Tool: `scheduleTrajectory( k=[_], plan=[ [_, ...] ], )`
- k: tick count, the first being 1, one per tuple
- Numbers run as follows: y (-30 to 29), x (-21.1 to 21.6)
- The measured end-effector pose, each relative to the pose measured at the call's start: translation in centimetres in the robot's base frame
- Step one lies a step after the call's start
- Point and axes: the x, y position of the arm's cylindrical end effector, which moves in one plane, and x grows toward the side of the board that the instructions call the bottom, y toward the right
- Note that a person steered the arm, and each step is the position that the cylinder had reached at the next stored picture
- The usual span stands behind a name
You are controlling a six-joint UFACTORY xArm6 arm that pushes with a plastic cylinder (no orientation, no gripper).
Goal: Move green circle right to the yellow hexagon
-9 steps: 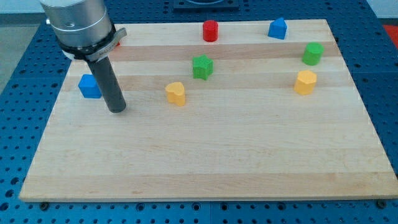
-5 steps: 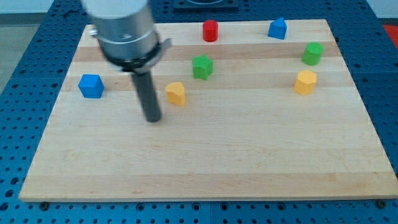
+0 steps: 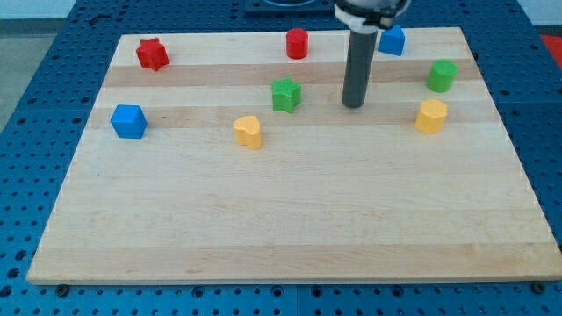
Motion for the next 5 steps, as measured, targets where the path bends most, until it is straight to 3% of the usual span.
scheduleTrajectory(
  k=[1,3,5],
  plan=[
    [2.5,-4.2],
    [6.4,-7.6],
    [12.8,-7.9]
  ],
)
